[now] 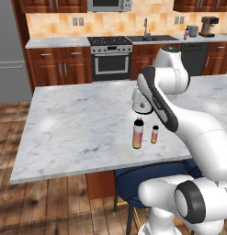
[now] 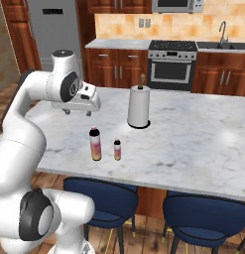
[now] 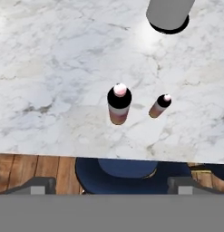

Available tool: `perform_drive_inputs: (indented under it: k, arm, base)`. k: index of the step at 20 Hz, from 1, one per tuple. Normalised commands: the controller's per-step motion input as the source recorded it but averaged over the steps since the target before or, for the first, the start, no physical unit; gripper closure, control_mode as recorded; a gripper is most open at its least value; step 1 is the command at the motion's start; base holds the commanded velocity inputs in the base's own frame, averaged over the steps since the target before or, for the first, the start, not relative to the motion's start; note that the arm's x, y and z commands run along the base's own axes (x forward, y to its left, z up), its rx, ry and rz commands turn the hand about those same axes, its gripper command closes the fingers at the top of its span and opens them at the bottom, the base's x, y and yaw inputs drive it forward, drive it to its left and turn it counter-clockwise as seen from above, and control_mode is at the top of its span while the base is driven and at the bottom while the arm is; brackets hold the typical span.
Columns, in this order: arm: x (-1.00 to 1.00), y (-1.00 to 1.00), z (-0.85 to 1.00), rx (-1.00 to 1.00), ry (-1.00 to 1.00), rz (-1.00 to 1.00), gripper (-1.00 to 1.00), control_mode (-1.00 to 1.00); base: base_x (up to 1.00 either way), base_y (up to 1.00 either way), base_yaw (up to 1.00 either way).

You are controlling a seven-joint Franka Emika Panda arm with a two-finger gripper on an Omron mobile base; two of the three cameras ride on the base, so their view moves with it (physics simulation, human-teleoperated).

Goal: Place the large bottle from the dining counter next to the other large bottle outside the sink, and place the small bottle from the dining counter next to the other small bottle inside the sink.

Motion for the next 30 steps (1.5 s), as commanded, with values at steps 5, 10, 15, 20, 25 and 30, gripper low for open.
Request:
perform_drive_inputs:
  k: [5,10,15,20,25,30]
  arm:
    - [0.07,0.04,-0.31,-0.04,0.06,0.02,-1.00,-1.00]
    - [0.00,-0.05,-0.08,-0.07,0.21,0.03,-1.00,-1.00]
    - [0.00,-0.17,-0.13,-0.02,0.15,0.00,-1.00,-1.00]
    - [0.00,-0.15,-0.37,0.06,0.00,0.00,-1.00,-1.00]
    - [0.00,-0.03,-0.21,0.09,0.00,0.01,-1.00,-1.00]
    - [0.06,0.00,-0.03,0.01,0.00,0.02,-1.00,-1.00]
  base:
    - [0.00,0.00,0.00]
    - [0.00,0.00,0.00]
    - [0.00,0.00,0.00]
    - [0.00,0.00,0.00]
    - [0.00,0.00,0.00]
    - [0.00,0.00,0.00]
